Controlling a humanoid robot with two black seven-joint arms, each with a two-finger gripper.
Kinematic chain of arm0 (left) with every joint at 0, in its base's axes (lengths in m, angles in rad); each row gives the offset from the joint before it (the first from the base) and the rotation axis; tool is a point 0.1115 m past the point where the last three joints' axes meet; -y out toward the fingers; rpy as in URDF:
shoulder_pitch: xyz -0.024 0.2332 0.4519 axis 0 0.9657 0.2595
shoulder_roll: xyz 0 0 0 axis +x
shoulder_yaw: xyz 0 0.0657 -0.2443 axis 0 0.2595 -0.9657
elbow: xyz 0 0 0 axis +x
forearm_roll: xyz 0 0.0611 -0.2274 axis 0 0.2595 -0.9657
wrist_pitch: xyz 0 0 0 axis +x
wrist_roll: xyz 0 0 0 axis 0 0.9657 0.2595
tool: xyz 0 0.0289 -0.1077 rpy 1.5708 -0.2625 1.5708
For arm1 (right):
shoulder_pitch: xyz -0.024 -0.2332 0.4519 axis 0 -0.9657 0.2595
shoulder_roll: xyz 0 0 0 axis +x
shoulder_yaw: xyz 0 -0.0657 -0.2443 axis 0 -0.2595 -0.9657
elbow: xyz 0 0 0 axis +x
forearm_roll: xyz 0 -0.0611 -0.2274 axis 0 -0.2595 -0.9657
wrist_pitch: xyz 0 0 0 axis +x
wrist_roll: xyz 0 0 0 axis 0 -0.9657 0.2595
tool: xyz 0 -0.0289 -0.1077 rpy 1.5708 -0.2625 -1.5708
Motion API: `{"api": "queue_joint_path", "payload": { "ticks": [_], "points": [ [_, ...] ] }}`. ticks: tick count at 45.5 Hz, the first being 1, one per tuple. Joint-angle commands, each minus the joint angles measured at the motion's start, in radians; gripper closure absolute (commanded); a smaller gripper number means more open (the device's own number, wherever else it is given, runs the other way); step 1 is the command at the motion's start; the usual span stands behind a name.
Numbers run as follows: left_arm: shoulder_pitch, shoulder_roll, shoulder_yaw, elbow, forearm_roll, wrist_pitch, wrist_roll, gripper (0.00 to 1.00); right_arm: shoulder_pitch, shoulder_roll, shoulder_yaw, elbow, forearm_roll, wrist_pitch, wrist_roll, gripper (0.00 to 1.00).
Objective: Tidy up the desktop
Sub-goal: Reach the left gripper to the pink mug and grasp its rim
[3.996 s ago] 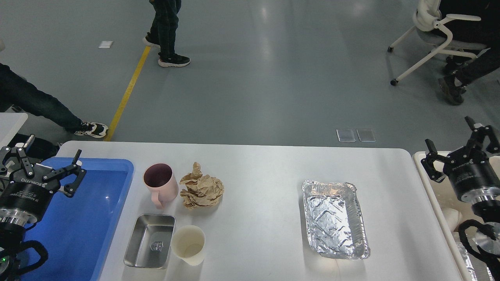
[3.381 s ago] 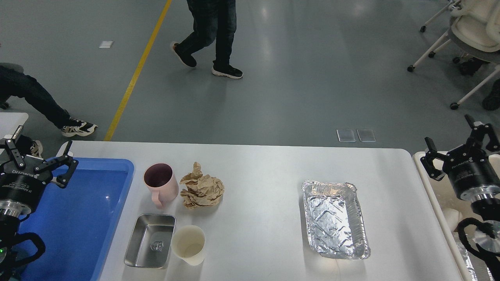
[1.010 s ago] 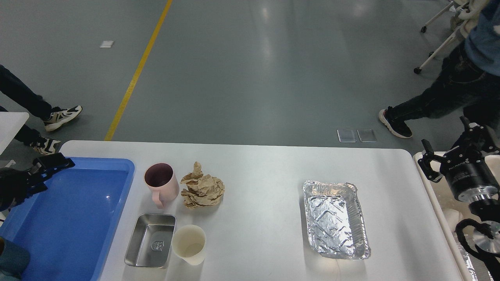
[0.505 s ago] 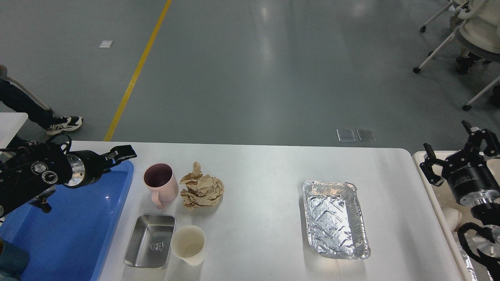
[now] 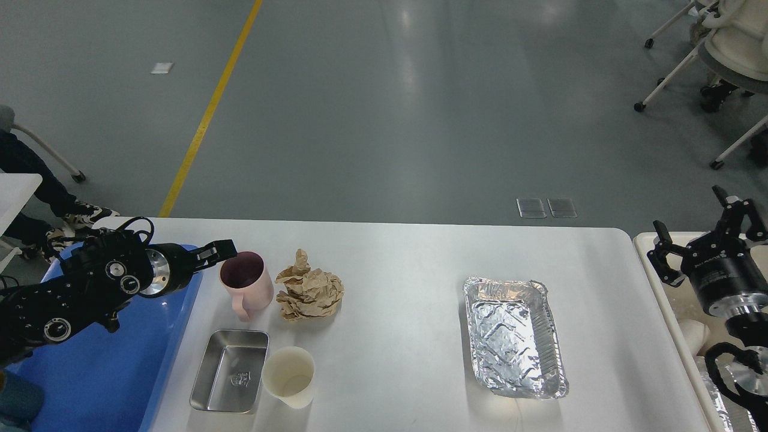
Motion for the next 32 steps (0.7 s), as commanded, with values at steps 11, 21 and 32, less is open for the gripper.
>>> {"api": "queue_joint_path", "payload": {
  "ticks": [11,21,32],
  "points": [
    [-0.001,-0.05,0.05,0.056,-0.001,-0.002,0.006,0.47,0.0,0.0,0.003,0.0,0.001,0.001,0.001,0.0],
    [0.0,-0.079,0.05,0.086,-0.001,-0.002,-0.037,0.87,0.0,0.0,0.005,-0.006,-0.001,0.001,0.001,0.0],
    [-0.01,-0.103,0.096,0.093,-0.002,-0.002,-0.05,1.0,0.0,0.0,0.005,-0.006,-0.001,0.001,0.001,0.0]
  ]
}}
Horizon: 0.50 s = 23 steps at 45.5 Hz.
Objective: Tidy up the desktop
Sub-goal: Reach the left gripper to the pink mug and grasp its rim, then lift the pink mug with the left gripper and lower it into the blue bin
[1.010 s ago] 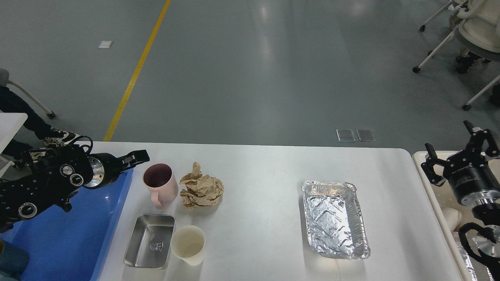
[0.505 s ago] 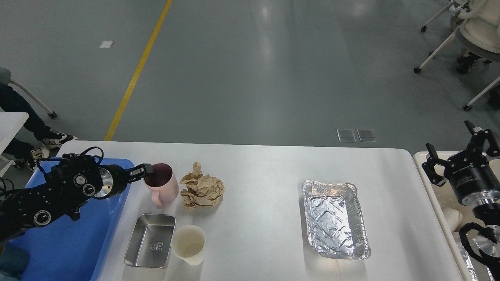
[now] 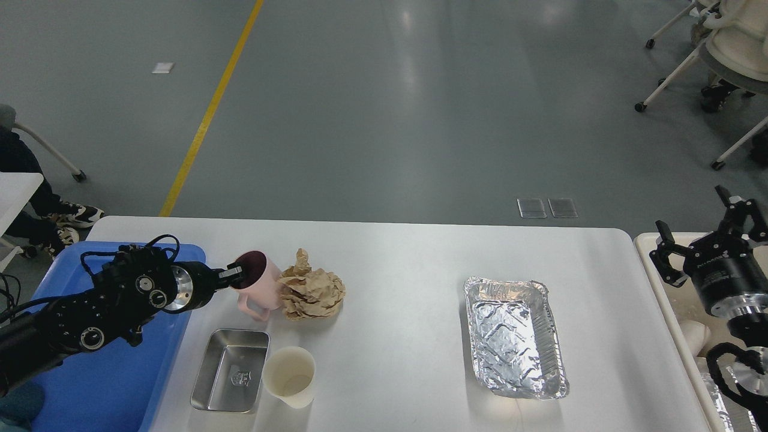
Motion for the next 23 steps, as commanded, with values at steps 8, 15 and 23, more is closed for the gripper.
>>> {"api": "queue_joint_path", "payload": {
  "ticks": [8,15,23],
  "points": [
    [-0.014,0.017,0.03,-0.018,-0.008,-0.009,-0.004,1.0,0.002,0.0,0.0,0.0,-0.001,0.0,0.0,0.0],
    [-0.055,0.086,0.026,-0.075,-0.017,-0.041,-0.004,1.0,0.002,0.002,0.0,0.0,-0.001,-0.002,-0.002,0.0],
    [-0.146,0.207,0.018,-0.17,-0.043,-0.087,0.002,1.0,0.006,0.006,-0.003,0.003,-0.001,-0.003,0.0,0.0]
  ]
}}
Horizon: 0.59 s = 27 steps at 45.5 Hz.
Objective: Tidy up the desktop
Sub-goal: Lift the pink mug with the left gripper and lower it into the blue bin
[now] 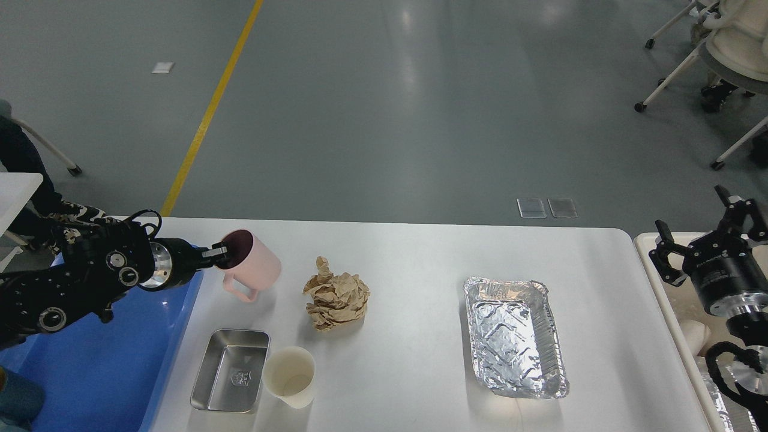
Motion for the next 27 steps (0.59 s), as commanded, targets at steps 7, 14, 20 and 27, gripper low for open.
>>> {"api": "queue_joint_path", "payload": {
  "ticks": [7,14,20,27],
  "points": [
    [-0.181,0.21,-0.001,-0.144,-0.089,-0.101,0.009,1.0,0.006,0.006,-0.008,0.006,0.0,-0.003,0.0,0.0],
    [-0.29,0.346,-0.004,-0.19,-0.11,-0.187,0.014,0.99,0.006,0.006,-0.008,0.006,0.0,-0.003,-0.002,0.0],
    [-0.346,0.418,-0.002,-0.193,-0.147,-0.242,0.014,0.98,0.006,0.006,-0.008,0.008,0.001,-0.007,-0.002,0.0],
    [-0.341,0.467,0.01,-0.193,-0.146,-0.256,0.015,0.98,0.006,0.005,-0.011,0.009,0.001,-0.01,-0.002,0.0]
  ]
}}
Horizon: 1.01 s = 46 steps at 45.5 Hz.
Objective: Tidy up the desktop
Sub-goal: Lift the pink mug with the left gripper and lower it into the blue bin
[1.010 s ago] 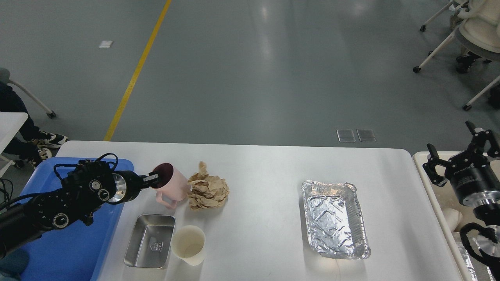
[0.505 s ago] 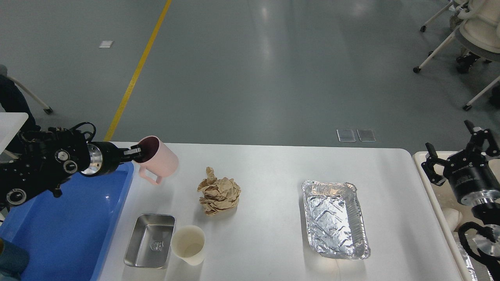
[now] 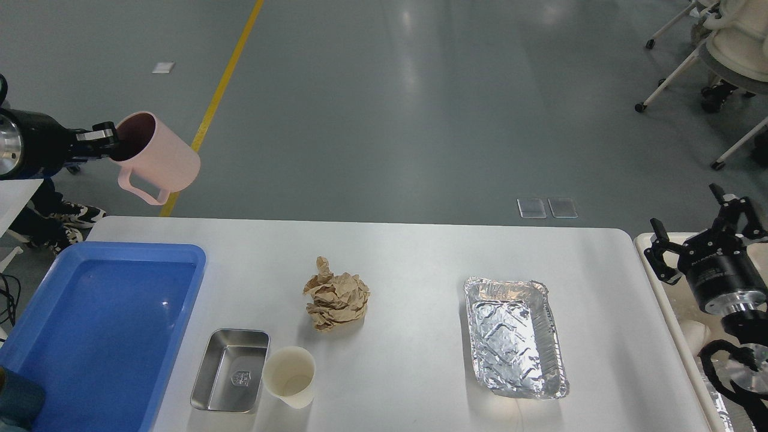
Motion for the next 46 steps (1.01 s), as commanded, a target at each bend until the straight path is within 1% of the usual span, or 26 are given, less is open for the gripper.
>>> {"api": "queue_joint_path", "payload": {
  "ticks": [1,5,10,20,24,32,36,46],
  "points": [
    [0.009,0.04,0.015,0.001,0.0,-0.007,0.001,0.98,0.0,-0.002,-0.003,0.001,0.001,-0.001,0.0,0.0],
    [0.032,0.072,0.033,0.01,0.0,0.006,0.001,0.97,0.0,-0.003,-0.003,-0.001,0.001,0.0,0.001,0.0],
    [0.091,0.127,0.059,0.015,0.005,0.032,0.0,0.97,-0.002,-0.002,-0.004,-0.001,0.001,0.0,0.0,0.0],
    [0.325,0.166,0.055,0.015,0.026,0.144,-0.019,0.96,-0.003,0.005,-0.006,-0.001,-0.001,0.002,0.001,0.0],
    [0.372,0.163,0.063,0.015,0.028,0.182,-0.028,0.96,0.0,0.021,-0.006,0.001,-0.001,0.003,0.001,0.0],
    [0.499,0.144,0.064,0.009,0.029,0.299,-0.037,0.96,-0.003,0.024,-0.006,-0.001,-0.001,0.003,0.001,0.0],
    [0.547,0.124,0.064,0.01,0.029,0.339,-0.052,0.96,-0.006,0.024,-0.007,-0.003,-0.001,0.003,0.001,0.0],
    [0.627,0.078,0.064,0.01,0.031,0.394,-0.057,0.95,0.0,0.046,-0.007,-0.001,-0.005,0.003,0.001,0.0]
  ]
}}
